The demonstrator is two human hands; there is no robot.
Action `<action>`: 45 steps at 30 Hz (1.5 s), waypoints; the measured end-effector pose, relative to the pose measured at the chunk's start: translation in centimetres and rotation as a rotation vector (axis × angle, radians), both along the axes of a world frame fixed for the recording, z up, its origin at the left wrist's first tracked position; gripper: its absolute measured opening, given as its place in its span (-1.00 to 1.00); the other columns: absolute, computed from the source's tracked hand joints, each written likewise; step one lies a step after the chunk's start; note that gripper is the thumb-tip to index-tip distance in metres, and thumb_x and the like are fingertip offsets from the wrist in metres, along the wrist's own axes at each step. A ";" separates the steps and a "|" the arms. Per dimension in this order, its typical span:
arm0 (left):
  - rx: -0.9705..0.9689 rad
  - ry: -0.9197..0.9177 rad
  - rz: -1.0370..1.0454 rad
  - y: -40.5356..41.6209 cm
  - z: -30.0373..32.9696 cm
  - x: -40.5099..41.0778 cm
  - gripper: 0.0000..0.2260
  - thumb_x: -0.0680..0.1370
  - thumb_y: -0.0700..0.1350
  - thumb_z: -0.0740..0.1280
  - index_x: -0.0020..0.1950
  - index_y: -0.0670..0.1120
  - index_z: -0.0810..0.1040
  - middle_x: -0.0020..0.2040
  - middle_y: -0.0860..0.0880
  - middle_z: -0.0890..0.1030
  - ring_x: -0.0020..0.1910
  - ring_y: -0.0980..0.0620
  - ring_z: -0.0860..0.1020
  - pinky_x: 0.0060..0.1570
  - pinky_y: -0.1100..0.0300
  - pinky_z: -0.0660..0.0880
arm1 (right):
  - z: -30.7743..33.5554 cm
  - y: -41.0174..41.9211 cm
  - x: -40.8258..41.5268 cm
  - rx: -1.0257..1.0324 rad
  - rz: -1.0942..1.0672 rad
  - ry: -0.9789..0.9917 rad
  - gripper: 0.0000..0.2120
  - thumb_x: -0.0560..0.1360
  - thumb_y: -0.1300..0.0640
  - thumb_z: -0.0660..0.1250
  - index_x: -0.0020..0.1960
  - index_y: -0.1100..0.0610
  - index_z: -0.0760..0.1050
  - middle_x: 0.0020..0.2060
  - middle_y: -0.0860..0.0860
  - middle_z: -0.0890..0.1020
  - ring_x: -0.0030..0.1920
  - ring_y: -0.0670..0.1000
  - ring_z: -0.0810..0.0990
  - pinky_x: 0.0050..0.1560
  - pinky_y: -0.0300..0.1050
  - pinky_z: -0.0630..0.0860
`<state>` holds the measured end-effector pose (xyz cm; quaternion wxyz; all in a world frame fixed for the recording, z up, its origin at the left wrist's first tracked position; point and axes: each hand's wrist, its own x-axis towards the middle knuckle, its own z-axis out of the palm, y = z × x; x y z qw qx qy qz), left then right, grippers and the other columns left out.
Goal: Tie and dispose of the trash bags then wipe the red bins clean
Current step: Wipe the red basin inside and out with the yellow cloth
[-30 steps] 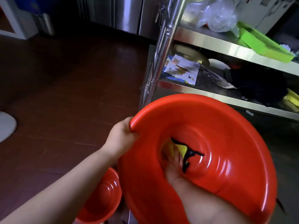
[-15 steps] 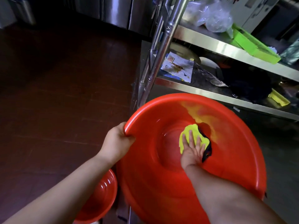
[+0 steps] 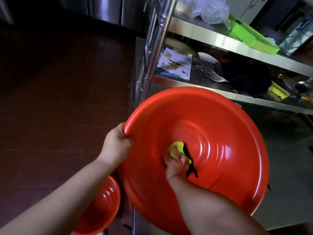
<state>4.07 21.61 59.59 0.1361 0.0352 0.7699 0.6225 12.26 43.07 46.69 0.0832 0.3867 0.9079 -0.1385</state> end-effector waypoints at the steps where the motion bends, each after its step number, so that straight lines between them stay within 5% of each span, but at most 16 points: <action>1: -0.012 0.001 -0.008 -0.1 -0.1 0.0 -0.67 0.37 -0.29 0.38 -0.19 0.20 0.55 -0.33 -0.03 0.64 -0.40 0.04 0.62 -0.34 0.03 0.62 | 0.3 0.5 0.2 0.071 0.015 -0.007 -0.41 0.57 0.14 0.09 0.49 -0.27 0.02 0.50 -0.03 0.07 0.38 0.11 0.21 0.31 -0.02 0.23; 6: -0.019 -0.010 -0.031 -0.4 -0.3 -0.3 -0.70 0.37 -0.31 0.40 -0.14 0.11 0.55 -0.32 -0.02 0.64 -0.40 0.06 0.62 -0.39 0.17 0.57 | 2.1 4.3 -0.7 0.263 -0.114 0.036 -0.30 0.54 0.17 0.16 0.53 -0.14 -0.14 0.54 -0.08 -0.15 0.46 0.08 0.06 0.41 -0.03 0.14; 13: -0.024 -0.001 -0.061 -0.5 -0.5 -0.8 -0.68 0.40 -0.32 0.40 -0.09 0.13 0.52 -0.34 0.02 0.62 -0.43 0.17 0.59 -0.48 0.40 0.42 | 3.7 6.3 -5.6 0.339 -0.034 0.042 -0.09 0.43 0.14 0.36 0.54 -0.08 -0.18 0.54 -0.03 -0.22 0.49 0.20 -0.05 0.38 0.03 0.15; 17: -0.044 0.046 -0.088 -0.5 -0.3 -0.8 -0.65 0.41 -0.30 0.40 -0.09 0.18 0.50 -0.31 0.06 0.61 -0.40 0.24 0.57 -0.44 0.46 0.40 | 3.2 5.3 -7.2 0.397 0.129 0.055 -0.21 0.48 0.27 0.24 0.54 -0.09 -0.10 0.54 -0.05 -0.20 0.50 0.19 -0.05 0.38 0.04 0.12; 23: -0.053 0.084 -0.119 0.0 -0.2 -0.9 -0.73 0.40 -0.33 0.37 -0.12 0.05 0.54 -0.43 0.07 0.57 -0.51 0.22 0.49 -0.48 0.39 0.38 | 1.3 2.7 -6.3 0.247 0.442 0.054 -0.35 0.52 0.19 0.16 0.53 -0.09 0.01 0.55 -0.10 -0.09 0.48 0.09 0.02 0.34 -0.06 0.01; 27: -0.042 0.069 -0.107 0.0 -0.2 -1.0 -0.70 0.41 -0.34 0.36 -0.12 0.09 0.53 -0.46 0.08 0.55 -0.56 0.23 0.47 -0.53 0.41 0.34 | -1.4 1.1 -3.4 0.196 0.616 -0.015 -0.23 0.47 0.36 0.07 0.54 -0.12 -0.14 0.54 -0.10 -0.18 0.46 0.07 0.07 0.37 -0.13 0.02; 32: -0.090 0.096 -0.063 0.0 -0.2 -0.7 -0.69 0.39 -0.31 0.38 -0.19 0.14 0.48 -0.36 0.05 0.55 -0.47 0.26 0.52 -0.49 0.44 0.36 | -0.5 2.1 -3.3 0.201 0.739 -0.020 -0.21 0.44 0.38 0.14 0.54 -0.10 -0.02 0.54 -0.13 -0.13 0.50 0.07 -0.01 0.40 -0.13 0.02; 37: -0.144 0.140 -0.100 0.5 0.1 -0.6 -0.77 0.39 -0.26 0.37 -0.18 0.09 0.49 -0.37 0.05 0.55 -0.44 0.19 0.52 -0.41 0.35 0.40 | 3.0 4.0 -6.1 0.303 0.572 0.052 -0.51 0.55 0.18 0.14 0.44 -0.13 0.27 0.51 -0.22 0.10 0.49 0.04 0.02 0.40 -0.06 0.08; 40: -0.152 0.142 -0.100 0.9 0.3 -0.5 -0.75 0.41 -0.25 0.38 -0.11 0.10 0.49 -0.31 0.03 0.58 -0.35 0.10 0.56 -0.34 0.22 0.44 | 4.1 5.7 -5.8 0.347 0.512 0.035 -0.35 0.48 0.15 0.27 0.49 -0.16 0.13 0.52 -0.21 0.04 0.50 0.06 -0.03 0.44 -0.04 0.07; 45: -0.146 0.168 -0.129 0.9 0.2 0.1 -0.74 0.43 -0.22 0.38 -0.03 0.13 0.50 -0.31 0.07 0.58 -0.39 0.19 0.56 -0.38 0.32 0.40 | 4.0 6.1 -4.4 0.434 0.283 0.033 -0.26 0.52 0.16 0.23 0.53 -0.17 -0.11 0.53 -0.17 -0.14 0.50 0.13 -0.05 0.46 0.06 0.02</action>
